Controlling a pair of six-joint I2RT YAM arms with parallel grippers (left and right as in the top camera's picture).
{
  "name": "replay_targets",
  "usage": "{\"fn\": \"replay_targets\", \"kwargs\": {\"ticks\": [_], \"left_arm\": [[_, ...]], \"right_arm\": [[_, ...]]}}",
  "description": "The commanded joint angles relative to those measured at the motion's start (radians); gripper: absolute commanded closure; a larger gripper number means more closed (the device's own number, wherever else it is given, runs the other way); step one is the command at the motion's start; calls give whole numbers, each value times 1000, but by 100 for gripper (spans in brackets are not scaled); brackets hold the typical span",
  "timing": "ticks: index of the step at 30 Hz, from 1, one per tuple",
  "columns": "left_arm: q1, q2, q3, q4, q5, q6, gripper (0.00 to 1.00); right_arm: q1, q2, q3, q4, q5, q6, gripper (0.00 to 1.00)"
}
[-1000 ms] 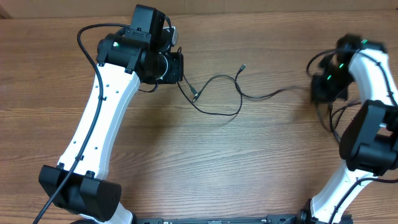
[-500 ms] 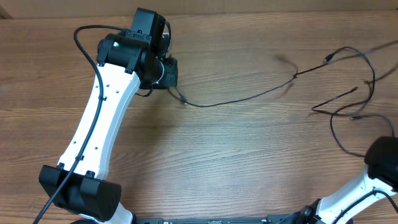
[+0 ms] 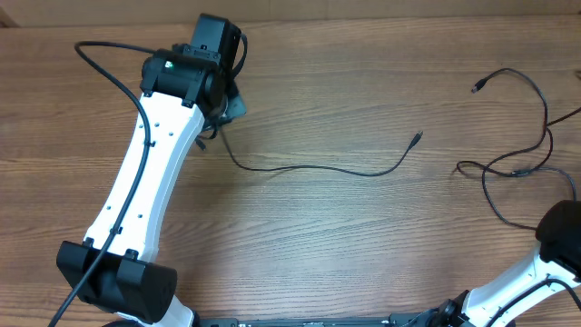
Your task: Untangle cables
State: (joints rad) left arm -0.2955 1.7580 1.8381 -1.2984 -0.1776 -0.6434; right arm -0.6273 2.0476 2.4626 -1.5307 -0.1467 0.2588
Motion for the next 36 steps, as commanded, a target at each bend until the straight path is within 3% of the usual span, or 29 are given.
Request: {"fn": "replay_targets", "kwargs": {"ticks": [1,4,8,11,13,14,18,21,24,26,31,36], "left_arm": [[-21,-13,16,85,283,158,96],[-32,-13,16,171,511,295,96],[-49,-13,16,277,800,425,96],[-70,-13,16,356,1004,499,96],[-80,-13,16,374,1045,518,96],[-84,-13,16,373,1024,518,95],[-85,-13,16,311,853,516,61],[-85,-13,16,233,721,516,53],[-85,-13,16,169,619,516,53],[-83,-13,16,125,505,492,60],[-37,-13,16,4,122,211,60],[27,-13,16,-44,124,172,58]], "right_arm": [[13,-8,4,-43,18,3,85],[23,-8,4,-96,-1,3,64],[42,-8,4,-126,-50,0,54],[66,-8,4,-142,-53,-1,21],[86,-8,4,-145,-54,-1,11],[96,-8,4,-147,-54,-2,6],[153,-8,3,-163,-58,-84,1],[208,-8,-4,-163,-58,-115,0],[260,-8,-14,-163,-58,-129,0],[297,-8,-28,-163,-56,-137,0],[396,-8,-148,-163,-57,-137,0],[486,-22,-307,-164,-58,-132,0]]}}
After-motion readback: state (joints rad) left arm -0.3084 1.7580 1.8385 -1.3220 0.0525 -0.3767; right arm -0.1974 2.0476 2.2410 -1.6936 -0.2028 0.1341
